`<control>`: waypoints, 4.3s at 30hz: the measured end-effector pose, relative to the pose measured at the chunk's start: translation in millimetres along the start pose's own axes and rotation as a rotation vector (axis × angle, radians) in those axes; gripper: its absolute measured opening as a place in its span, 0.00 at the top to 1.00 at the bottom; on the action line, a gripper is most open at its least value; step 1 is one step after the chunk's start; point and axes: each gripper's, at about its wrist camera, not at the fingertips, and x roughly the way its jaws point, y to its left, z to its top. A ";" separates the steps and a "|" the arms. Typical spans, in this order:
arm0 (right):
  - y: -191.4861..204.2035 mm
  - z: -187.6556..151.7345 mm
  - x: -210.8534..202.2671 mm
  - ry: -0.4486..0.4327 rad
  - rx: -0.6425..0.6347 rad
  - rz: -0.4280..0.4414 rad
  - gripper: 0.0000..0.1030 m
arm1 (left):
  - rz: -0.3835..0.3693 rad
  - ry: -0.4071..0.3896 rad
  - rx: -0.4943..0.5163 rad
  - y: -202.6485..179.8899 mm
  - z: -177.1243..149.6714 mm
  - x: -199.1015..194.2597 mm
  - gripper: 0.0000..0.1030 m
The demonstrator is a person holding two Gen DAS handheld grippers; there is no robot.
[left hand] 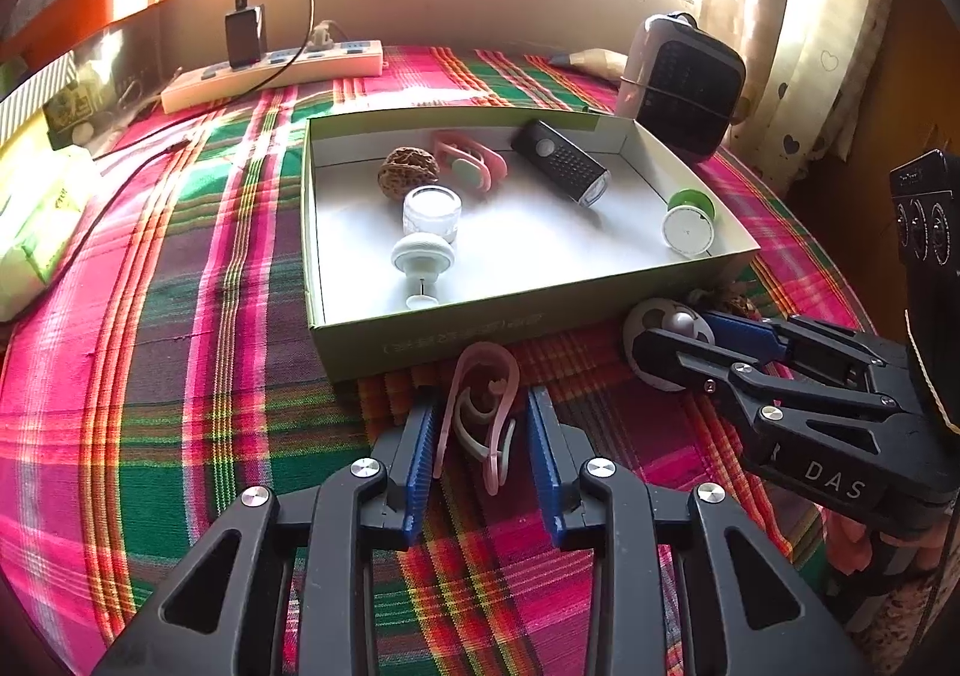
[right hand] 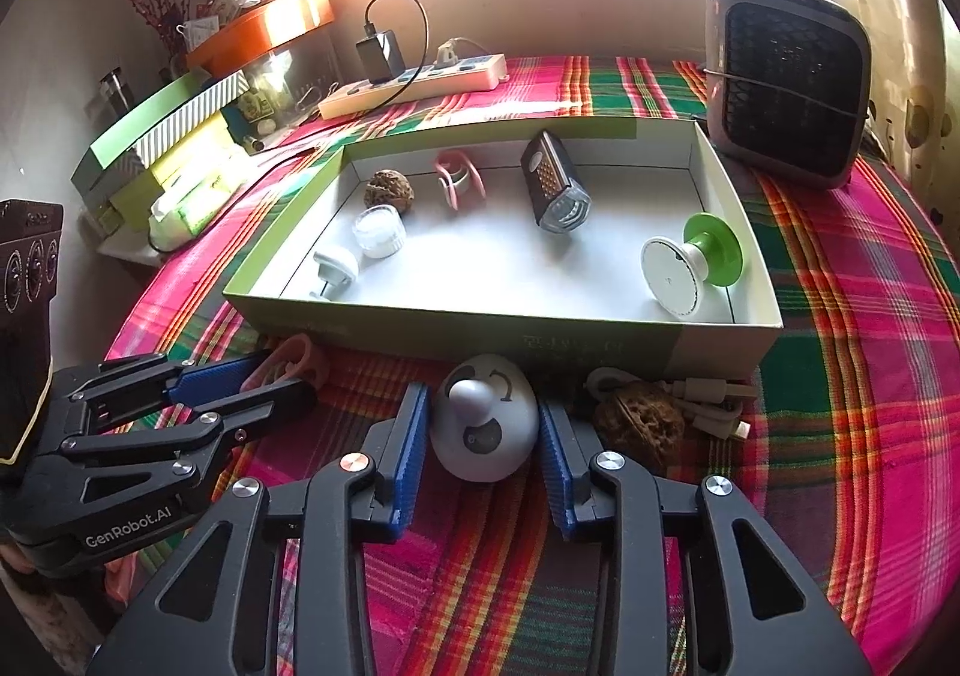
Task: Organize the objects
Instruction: 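Move the right tool to the brown walnut while the left tool holds the pink clip, then close the right tool on the white egg-shaped toy while the left tool holds the pink clip, then carry the egg toy with the right tool while the left tool carries the pink clip into the box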
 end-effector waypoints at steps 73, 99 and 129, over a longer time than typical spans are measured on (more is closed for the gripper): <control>-0.6 -4.0 -34.4 -0.076 0.019 0.031 0.73 | -0.003 -0.029 0.017 -10.6 -6.4 -20.3 0.80; -4.0 -6.4 -30.7 -0.066 0.024 0.037 0.73 | 0.059 0.013 0.053 -14.9 -10.0 -4.4 0.69; -9.9 27.6 -46.6 -0.130 -0.003 0.028 0.73 | 0.032 -0.064 0.080 -28.0 30.2 -21.1 0.79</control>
